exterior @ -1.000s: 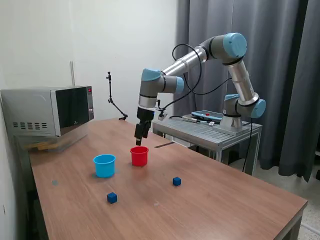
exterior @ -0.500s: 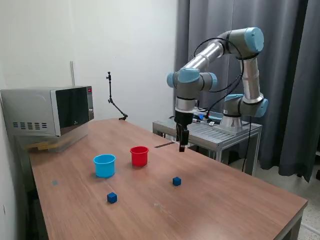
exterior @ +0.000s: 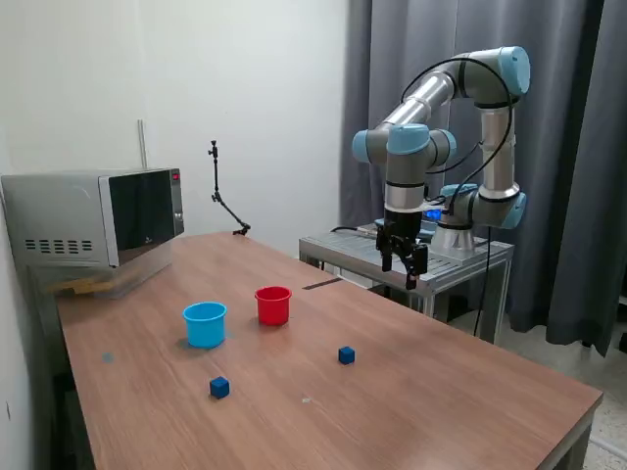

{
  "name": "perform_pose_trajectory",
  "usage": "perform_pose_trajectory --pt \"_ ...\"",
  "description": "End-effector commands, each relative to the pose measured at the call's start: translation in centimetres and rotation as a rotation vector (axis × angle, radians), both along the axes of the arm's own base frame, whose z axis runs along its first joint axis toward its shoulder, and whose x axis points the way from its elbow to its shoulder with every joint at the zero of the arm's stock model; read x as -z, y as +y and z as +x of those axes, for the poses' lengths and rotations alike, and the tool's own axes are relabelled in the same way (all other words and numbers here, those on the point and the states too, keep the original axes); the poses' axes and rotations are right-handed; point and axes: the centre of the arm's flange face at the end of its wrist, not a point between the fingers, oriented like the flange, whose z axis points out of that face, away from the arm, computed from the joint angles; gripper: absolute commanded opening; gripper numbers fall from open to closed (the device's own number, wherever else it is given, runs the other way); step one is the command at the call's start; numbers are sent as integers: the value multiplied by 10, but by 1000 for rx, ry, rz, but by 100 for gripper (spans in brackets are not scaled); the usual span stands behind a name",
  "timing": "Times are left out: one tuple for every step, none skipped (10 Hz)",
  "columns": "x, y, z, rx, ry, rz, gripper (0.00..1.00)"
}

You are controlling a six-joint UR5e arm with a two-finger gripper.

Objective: Place red objects in the red bin, and blue objects in the blue bin.

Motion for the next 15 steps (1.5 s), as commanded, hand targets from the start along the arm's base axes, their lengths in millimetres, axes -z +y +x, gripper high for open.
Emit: perform_pose_trajectory --pt "-2 -7 1 -9 -13 -52 100" --pt "-3 -6 -2 -13 17 -34 100" --pt "-8 -7 -5 -18 31 -36 100" --pt "-13 -7 -9 -28 46 -39 100" --pt "-15 -9 -13 -52 57 -44 100" --pt "-5 -12 -20 -70 49 -43 100" --pt "16 -16 -25 -76 22 -40 100" --pt "30 -19 -25 -82 0 -39 100" --pt "48 -36 -17 -122 -30 -37 100" --pt "61 -37 -13 -130 -35 -38 100" --pt "73 -38 -14 -128 -23 -41 100" --pt "90 -38 -19 -128 -30 -39 100" --pt "110 -40 -21 -133 -51 -33 100" --pt "110 -41 -24 -133 -38 -33 100" --pt "108 -35 -31 -123 -25 -34 100"
